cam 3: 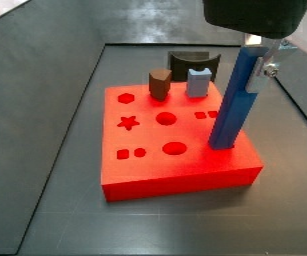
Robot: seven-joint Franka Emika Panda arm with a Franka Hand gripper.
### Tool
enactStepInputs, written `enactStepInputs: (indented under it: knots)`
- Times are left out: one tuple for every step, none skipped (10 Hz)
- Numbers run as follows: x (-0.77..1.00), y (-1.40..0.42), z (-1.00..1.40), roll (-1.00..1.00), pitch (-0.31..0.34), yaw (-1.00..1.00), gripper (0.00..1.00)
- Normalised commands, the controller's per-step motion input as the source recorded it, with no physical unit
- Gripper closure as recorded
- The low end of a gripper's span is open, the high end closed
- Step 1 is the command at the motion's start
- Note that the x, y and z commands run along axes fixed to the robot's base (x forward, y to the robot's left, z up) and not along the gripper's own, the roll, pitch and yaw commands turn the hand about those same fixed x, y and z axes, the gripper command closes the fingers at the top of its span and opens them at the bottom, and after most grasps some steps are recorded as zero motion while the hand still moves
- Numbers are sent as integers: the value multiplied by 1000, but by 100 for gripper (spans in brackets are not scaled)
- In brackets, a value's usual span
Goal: Pick up the rectangle object. Move up. Move to above the board. Insert the rectangle object.
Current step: Insert the rectangle object.
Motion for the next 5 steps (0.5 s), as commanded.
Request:
enactStepInputs:
  knots:
    - [109, 11, -80, 0, 21, -134, 100]
    - [100, 43, -91, 0, 31, -100, 100]
    - [34, 63, -97, 0, 27, -66, 100]
    - [6, 69, -109, 0, 33, -43, 100]
    - [0, 63, -103, 0, 24, -49, 100]
